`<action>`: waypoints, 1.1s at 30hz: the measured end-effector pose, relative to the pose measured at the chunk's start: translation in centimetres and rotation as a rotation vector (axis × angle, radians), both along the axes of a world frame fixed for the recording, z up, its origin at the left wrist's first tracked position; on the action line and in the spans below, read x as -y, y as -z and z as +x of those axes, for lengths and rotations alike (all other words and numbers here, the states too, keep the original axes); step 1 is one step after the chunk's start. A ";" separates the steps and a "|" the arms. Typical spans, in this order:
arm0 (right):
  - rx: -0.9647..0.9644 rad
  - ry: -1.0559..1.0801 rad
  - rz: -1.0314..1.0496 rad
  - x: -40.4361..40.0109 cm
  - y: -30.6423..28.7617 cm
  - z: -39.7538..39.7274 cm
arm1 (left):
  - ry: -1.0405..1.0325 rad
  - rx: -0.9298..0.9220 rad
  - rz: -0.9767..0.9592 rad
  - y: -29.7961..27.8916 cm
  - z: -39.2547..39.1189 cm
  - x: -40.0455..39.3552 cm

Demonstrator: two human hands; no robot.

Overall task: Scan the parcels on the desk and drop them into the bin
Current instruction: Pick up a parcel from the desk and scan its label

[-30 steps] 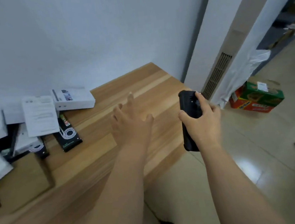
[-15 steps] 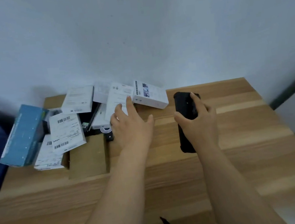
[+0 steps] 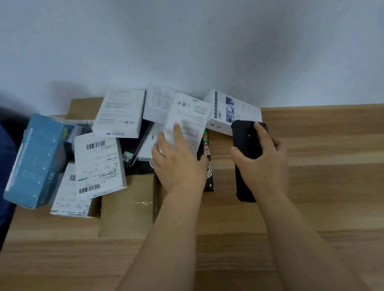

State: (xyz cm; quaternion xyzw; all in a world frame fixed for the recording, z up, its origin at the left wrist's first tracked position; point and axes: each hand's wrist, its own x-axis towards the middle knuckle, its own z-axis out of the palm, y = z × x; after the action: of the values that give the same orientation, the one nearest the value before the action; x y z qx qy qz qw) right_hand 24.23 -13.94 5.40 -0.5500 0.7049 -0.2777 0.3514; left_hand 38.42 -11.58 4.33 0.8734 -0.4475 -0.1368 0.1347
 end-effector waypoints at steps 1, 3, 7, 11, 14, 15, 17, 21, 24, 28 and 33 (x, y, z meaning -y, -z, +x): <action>-0.001 -0.005 0.016 0.6 0.5 0.2 | -0.003 0.003 0.021 0.6 0.1 0.5; -0.007 -0.013 0.046 1.6 1.4 0.5 | -0.013 0.019 0.051 1.9 0.3 1.4; -0.025 -0.036 0.075 3.8 3.1 0.9 | -0.028 0.044 0.093 4.4 0.6 3.7; -0.014 -0.037 0.094 5.3 4.3 1.0 | -0.035 0.060 0.133 5.9 0.7 5.2; -0.006 -0.038 0.095 5.9 4.6 1.1 | -0.049 0.090 0.086 6.6 0.8 5.6; -0.007 -0.036 0.096 6.1 4.7 1.1 | -0.053 0.100 0.079 6.6 0.8 5.7; -0.009 -0.038 0.102 6.1 4.6 1.1 | -0.056 0.104 0.092 6.6 0.8 5.8; -0.009 -0.038 0.091 5.3 4.1 0.7 | -0.050 0.104 0.104 5.9 0.7 5.5; -0.009 -0.032 0.077 4.0 3.2 -0.1 | -0.032 0.114 0.102 5.0 0.1 4.6; 0.003 -0.037 0.053 1.5 2.2 -2.3 | -0.013 0.105 0.128 3.4 -1.9 2.1; 0.043 -0.071 0.063 -1.9 1.5 -6.5 | -0.011 0.093 0.157 3.1 -6.2 -3.2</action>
State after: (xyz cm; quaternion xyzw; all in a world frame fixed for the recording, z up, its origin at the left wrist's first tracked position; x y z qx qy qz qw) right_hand 17.71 -12.08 3.95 -0.5573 0.6856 -0.2546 0.3931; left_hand 32.20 -8.35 1.23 0.8892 -0.4362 -0.1299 0.0457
